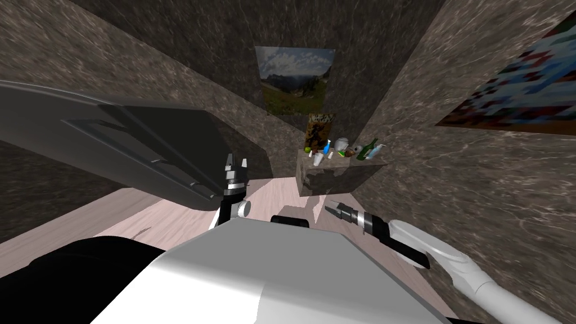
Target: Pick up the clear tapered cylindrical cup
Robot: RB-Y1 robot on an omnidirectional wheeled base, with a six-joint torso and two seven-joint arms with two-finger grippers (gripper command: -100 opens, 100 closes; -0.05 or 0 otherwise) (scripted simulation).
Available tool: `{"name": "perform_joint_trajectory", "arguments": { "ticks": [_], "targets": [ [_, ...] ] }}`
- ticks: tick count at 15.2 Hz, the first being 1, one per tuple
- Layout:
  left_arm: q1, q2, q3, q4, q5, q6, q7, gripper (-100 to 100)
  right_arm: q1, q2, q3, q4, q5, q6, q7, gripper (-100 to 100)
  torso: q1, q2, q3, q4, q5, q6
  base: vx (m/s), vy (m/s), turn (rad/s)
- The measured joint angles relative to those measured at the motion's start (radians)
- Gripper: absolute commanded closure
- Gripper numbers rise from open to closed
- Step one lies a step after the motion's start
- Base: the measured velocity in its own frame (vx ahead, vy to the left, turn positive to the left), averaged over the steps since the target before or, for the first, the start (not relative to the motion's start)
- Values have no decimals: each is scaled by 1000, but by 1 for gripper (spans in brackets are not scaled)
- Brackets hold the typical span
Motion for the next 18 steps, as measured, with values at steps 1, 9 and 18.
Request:
{"name": "perform_joint_trajectory", "arguments": {
  "ticks": [1, 9, 18],
  "targets": [
    [0, 0, 0, 0, 0, 0, 0, 0, -3, -25, -1, 7, 7, 1, 2, -100, 0, -1, -1, 0, 0, 0, 88, 77, 18],
    [0, 0, 0, 0, 0, 0, 0, 0, -38, -198, -14, 83, 39, -21, 19, -100, -1, -2, -1, -1, 0, 0, 87, 68, 27],
    [0, 0, 0, 0, 0, 0, 0, 0, -62, -366, -34, 147, 61, -42, 39, -100, -2, 0, 0, 0, 0, 0, 106, 54, 36]
  ]
}}
